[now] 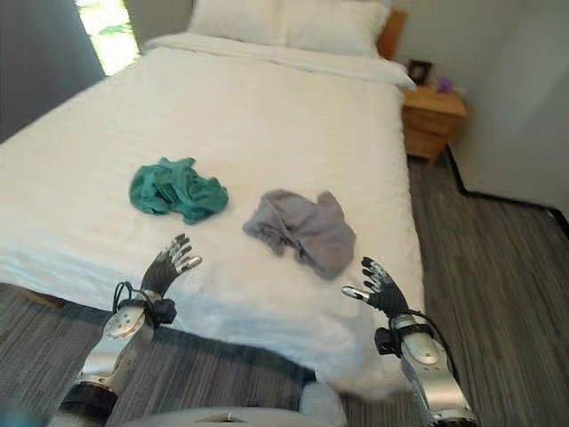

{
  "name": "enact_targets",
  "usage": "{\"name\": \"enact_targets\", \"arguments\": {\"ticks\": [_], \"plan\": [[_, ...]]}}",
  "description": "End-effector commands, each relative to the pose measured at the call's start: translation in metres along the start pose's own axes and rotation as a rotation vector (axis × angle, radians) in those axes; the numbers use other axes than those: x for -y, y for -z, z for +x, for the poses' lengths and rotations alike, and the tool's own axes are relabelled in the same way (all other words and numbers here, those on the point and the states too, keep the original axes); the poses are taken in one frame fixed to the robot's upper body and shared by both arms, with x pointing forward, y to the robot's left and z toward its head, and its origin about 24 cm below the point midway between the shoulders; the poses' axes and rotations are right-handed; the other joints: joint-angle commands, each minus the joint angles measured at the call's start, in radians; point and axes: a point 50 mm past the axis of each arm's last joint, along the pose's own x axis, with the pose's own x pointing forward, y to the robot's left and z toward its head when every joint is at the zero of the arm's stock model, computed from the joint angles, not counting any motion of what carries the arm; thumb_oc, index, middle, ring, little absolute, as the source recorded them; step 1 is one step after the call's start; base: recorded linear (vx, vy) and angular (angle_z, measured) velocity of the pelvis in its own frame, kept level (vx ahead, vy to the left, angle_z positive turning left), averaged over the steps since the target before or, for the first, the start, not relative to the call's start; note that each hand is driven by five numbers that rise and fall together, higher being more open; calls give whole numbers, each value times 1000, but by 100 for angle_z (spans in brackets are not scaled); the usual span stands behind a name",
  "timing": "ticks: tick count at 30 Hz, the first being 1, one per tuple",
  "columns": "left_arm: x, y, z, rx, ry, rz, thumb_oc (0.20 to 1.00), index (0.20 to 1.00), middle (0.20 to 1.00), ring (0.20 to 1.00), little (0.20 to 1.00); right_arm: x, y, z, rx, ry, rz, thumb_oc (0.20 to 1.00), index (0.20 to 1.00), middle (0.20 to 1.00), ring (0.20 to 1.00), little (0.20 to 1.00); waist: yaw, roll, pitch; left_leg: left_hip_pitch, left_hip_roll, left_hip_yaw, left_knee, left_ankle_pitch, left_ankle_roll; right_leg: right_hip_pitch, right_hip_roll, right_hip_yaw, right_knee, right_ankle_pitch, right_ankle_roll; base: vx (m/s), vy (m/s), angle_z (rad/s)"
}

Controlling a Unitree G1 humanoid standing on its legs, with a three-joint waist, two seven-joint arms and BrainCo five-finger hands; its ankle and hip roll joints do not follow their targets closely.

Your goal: Pick up bed clothes into laundry basket.

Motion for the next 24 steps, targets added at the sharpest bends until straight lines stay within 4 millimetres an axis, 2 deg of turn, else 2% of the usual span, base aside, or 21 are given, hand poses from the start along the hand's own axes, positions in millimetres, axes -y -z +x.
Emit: {"name": "enact_targets", "arguments": {"ticks": [1, 3, 5, 7, 10, 11, 13, 14, 18, 24], "plan": [[6, -14, -5, 90, 71, -5, 1000, 1000, 1000, 1000, 1000, 38, -72, 2, 262, 36, -246, 1000, 1000, 1000, 1000, 1000, 14, -30, 0, -46, 38, 64, -8, 40, -54, 7, -37, -29, 12, 97, 90, 176, -97, 14], [6, -5, -10, 56, 76, -28, 1000, 1000, 1000, 1000, 1000, 53, -85, 4, 267, 66, -367, 1000, 1000, 1000, 1000, 1000, 23, -30, -13, -49, 43, 54, -9, 38, -58, 33, -32, -45, -21, 87, 81, 135, -73, 49], [8, 3, -14, 23, 84, -51, 1000, 1000, 1000, 1000, 1000, 60, -97, 9, 274, 71, -446, 1000, 1000, 1000, 1000, 1000, 34, -31, -16, -48, 48, 46, -10, 36, -61, 49, -24, -49, -38, 77, 71, 106, -53, 36], [9, 7, -18, 1, 104, -47, 1000, 1000, 1000, 1000, 1000, 63, -111, 14, 281, 63, -557, 1000, 1000, 1000, 1000, 1000, 44, -31, -18, -48, 54, 37, -10, 33, -66, 66, -17, -63, -55, 68, 59, 90, -57, -16], [10, 7, -19, -3, 116, -48, 1000, 1000, 1000, 1000, 1000, 61, -114, 23, 275, 46, -564, 1000, 1000, 1000, 1000, 1000, 52, -32, -20, -48, 58, 31, -10, 31, -70, 73, -13, -72, -60, 62, 52, 58, -47, 3], [11, 6, -18, -3, 121, -46, 1000, 1000, 1000, 1000, 1000, 58, -109, 30, 243, 19, -551, 1000, 1000, 1000, 1000, 1000, 57, -34, -20, -49, 59, 23, -10, 30, -72, 76, -11, -77, -62, 59, 47, 51, -42, 4], [11, 6, -18, -3, 119, -46, 1000, 1000, 1000, 1000, 1000, 58, -109, 30, 245, 18, -551, 1000, 1000, 1000, 1000, 1000, 55, -34, -19, -49, 59, 22, -10, 30, -72, 77, -11, -78, -62, 59, 47, 24, -31, 4], [12, 5, -17, 0, 127, -39, 1000, 1000, 1000, 1000, 1000, 57, -99, 40, 173, -14, -590, 1000, 1000, 1000, 1000, 1000, 63, -35, -16, -52, 61, 15, -10, 32, -74, 77, -8, -85, -61, 56, 43, 28, -39, 5], [16, 2, -16, 10, 150, -50, 1000, 1000, 1000, 1000, 1000, 51, -77, 53, 50, -74, -661, 1000, 1000, 1000, 1000, 1000, 78, -32, -8, -61, 62, 0, -10, 34, -78, 78, -4, -96, -65, 51, 35, 23, -26, 2], [19, -2, -16, 20, 175, -57, 1000, 1000, 1000, 1000, 1000, 28, -37, 70, -110, -160, -780, 1000, 1000, 1000, 1000, 1000, 107, -18, 9, -86, 62, -28, -10, 42, -82, 67, 0, -118, -71, 47, 30, 16, -22, 10]]}}
